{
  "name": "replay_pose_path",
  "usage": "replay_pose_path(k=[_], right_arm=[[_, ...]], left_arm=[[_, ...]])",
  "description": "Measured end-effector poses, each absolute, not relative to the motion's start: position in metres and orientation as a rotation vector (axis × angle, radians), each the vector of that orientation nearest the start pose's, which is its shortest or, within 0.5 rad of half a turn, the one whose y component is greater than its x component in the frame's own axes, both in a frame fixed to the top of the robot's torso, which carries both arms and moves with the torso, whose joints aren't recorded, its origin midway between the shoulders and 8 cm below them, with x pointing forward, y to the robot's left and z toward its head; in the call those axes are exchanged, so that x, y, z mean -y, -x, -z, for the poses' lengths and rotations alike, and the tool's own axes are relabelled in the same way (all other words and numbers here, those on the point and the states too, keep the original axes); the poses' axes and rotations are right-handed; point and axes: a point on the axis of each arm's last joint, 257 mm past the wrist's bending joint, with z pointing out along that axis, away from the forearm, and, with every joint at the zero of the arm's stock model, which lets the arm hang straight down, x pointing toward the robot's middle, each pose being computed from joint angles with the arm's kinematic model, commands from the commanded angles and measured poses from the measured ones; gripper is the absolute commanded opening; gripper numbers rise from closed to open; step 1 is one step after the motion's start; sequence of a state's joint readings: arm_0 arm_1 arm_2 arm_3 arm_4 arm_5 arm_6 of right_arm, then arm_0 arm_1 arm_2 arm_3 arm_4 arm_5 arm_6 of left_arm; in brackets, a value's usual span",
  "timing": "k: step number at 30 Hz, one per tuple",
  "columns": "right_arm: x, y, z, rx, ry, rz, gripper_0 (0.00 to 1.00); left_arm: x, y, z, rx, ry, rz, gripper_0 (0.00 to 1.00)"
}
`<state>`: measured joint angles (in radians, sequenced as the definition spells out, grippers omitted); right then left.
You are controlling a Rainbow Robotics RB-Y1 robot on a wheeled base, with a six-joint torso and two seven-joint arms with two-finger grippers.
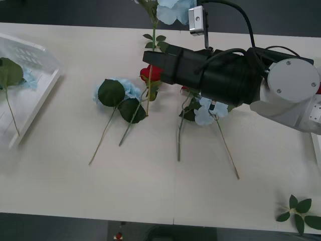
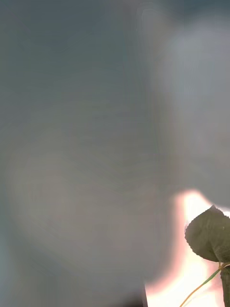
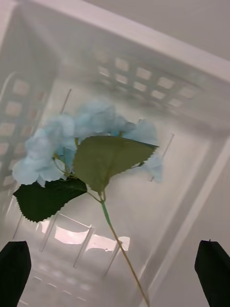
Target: Put the red flowers into the right box and the blue flowers into the left box
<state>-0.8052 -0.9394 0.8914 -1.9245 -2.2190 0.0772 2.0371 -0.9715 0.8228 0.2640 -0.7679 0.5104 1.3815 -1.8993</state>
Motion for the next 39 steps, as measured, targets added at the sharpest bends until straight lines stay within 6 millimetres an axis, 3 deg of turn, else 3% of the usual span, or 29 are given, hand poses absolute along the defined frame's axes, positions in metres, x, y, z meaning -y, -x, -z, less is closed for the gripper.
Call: replay_pose_path(k=[2, 5, 11, 16, 22, 27, 34, 39], right_arm=[[-0.042, -0.453, 0.016, -1.649, 0.488, -1.281, 0.00], [-0.042, -0.453, 0.016, -1.649, 0.488, -1.281, 0.00], [-0.042, -0.453, 0.016, -1.649, 0.487, -1.281, 0.00], [-0.042, -0.453, 0.016, -1.649, 0.487, -1.281, 0.00], [-0.042, -0.453, 0.016, -1.649, 0.487, -1.281, 0.00], [-0.042, -0.453, 0.016, -1.649, 0.487, -1.281, 0.00], [-0.042, -0.453, 0.016, -1.649, 0.487, -1.281, 0.00], [-0.042, -0.453, 0.016, -1.649, 0.487, -1.281, 0.00]], left_arm=[[-0.499, -0.583, 0.111, -2.534, 0.046, -0.015, 1.00], [-0.452, -0.582, 0.101, -2.520, -0.023, 0.210, 1.00], [-0.375, -0.563, 0.083, -2.502, -0.178, 0.576, 1.00], [-0.331, -0.541, 0.065, -2.464, -0.291, 0.824, 1.00], [-0.297, -0.511, 0.046, -2.319, -0.671, 0.948, 1.00], [-0.273, -0.490, 0.039, -2.266, -0.789, 1.076, 1.00], [-0.227, -0.482, 0.032, -2.002, -1.057, 1.151, 1.00], [-0.196, -0.479, 0.029, -1.906, -1.094, 1.237, 1.00]])
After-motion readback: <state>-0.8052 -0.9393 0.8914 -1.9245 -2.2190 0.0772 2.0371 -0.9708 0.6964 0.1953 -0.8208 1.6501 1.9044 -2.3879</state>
